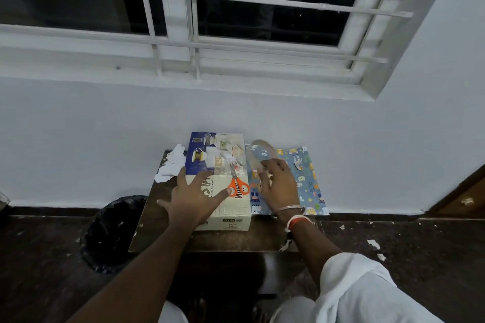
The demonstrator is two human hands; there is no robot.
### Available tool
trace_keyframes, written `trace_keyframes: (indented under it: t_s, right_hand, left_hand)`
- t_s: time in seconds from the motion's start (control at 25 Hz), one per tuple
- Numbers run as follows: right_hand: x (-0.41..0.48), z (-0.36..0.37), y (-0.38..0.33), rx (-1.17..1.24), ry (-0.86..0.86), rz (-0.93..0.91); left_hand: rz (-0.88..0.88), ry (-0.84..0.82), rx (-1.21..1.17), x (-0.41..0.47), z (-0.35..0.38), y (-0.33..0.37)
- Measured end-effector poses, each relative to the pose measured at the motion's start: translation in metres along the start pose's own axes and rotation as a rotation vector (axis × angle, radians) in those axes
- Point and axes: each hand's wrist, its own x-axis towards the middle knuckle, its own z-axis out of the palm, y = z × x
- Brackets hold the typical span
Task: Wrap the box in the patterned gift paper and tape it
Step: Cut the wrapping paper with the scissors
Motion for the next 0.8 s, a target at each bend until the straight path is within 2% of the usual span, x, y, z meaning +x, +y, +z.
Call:
trace_keyframes:
  t_s: [0.08,0.2,0.44,0.8]
  right_hand:
    - [0.003,0.009,-0.019,-0.025,-0.145,-0.081]
    - [0.001,0.022,-0.034,-0.1,-0.331,-0.021]
    - [-0.001,0.026,-0.046,-0.172,-0.3,-0.013]
    - [-0.01,0.026,-0.047,0.144,-0.118,0.0]
  left_hand:
    - [0.003,0.019,-0.007,-0.004,0.001,0.001]
    - [0.028,0.046,0.001,-0.009,0.003,0.002]
    - [0.095,0.088,-0.023,-0.008,0.004,0.008]
    - [0.101,0.003,-0.15,-0.012,0.002,0.026]
